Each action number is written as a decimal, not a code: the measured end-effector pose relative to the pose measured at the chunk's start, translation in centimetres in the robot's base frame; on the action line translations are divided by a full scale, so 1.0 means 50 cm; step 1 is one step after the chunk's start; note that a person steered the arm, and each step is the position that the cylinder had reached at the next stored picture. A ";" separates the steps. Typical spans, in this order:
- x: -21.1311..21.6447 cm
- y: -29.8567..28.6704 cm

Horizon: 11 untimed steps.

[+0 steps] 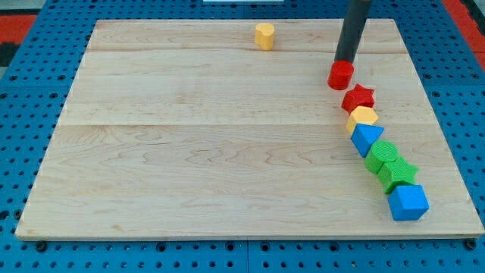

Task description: Move the yellow heart above the red circle

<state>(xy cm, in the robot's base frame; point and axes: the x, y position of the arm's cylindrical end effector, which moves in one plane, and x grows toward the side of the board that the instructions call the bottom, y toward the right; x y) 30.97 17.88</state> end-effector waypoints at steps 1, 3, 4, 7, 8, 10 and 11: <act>-0.017 0.035; -0.050 -0.027; 0.035 -0.025; -0.233 -0.009; -0.237 -0.032; -0.235 -0.188; -0.234 -0.342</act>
<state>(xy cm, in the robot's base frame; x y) 19.29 0.80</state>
